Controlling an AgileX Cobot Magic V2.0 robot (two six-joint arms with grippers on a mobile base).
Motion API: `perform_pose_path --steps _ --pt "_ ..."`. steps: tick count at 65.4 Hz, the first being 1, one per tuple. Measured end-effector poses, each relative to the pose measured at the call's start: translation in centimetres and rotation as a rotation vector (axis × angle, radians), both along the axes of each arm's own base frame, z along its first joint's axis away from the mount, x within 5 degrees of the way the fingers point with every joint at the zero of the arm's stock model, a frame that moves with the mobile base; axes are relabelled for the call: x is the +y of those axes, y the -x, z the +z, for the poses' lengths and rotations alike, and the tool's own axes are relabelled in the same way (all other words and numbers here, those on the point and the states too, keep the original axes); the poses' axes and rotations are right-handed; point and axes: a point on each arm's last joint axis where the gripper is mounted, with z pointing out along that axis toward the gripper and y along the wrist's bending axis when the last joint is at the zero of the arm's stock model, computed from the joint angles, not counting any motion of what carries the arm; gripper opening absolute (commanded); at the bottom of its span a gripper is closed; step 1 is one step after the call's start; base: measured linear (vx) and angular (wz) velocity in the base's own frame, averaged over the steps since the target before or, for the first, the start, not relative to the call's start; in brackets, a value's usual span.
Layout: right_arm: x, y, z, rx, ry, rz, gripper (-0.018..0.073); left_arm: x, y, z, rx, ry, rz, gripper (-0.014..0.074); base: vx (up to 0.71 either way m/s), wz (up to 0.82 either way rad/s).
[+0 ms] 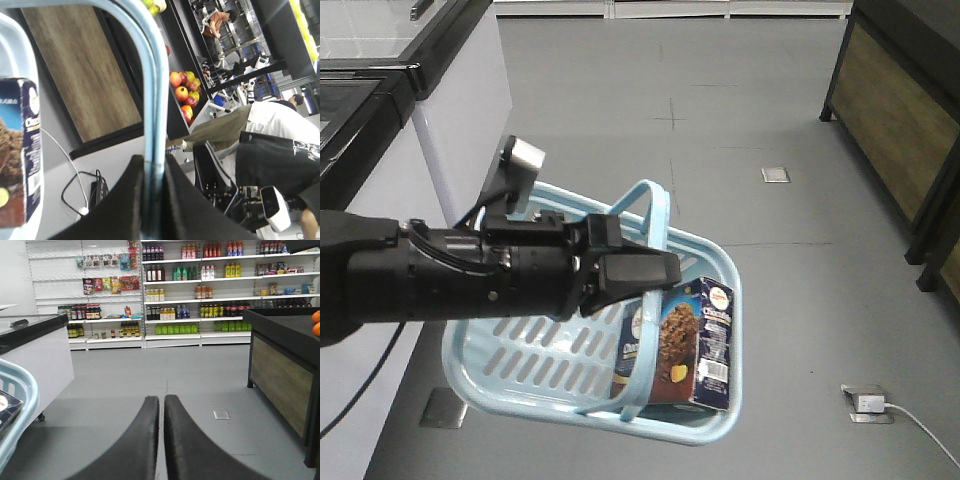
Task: Left arm holds basket, right arm returns cookies
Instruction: 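Bring the held basket in front of the robot with the left gripper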
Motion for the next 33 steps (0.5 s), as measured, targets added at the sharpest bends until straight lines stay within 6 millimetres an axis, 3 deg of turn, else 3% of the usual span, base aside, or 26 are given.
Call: perform_pose_path --steps 13,33 --pt "0.0 0.0 0.0 0.0 0.0 0.0 -0.001 -0.9 1.7 -2.1 0.057 -0.051 -0.019 -0.0004 0.0 0.0" --pt "0.0 0.0 0.0 0.0 0.0 0.0 -0.001 -1.1 1.9 -2.2 0.061 -0.048 -0.034 -0.0005 0.0 0.0"
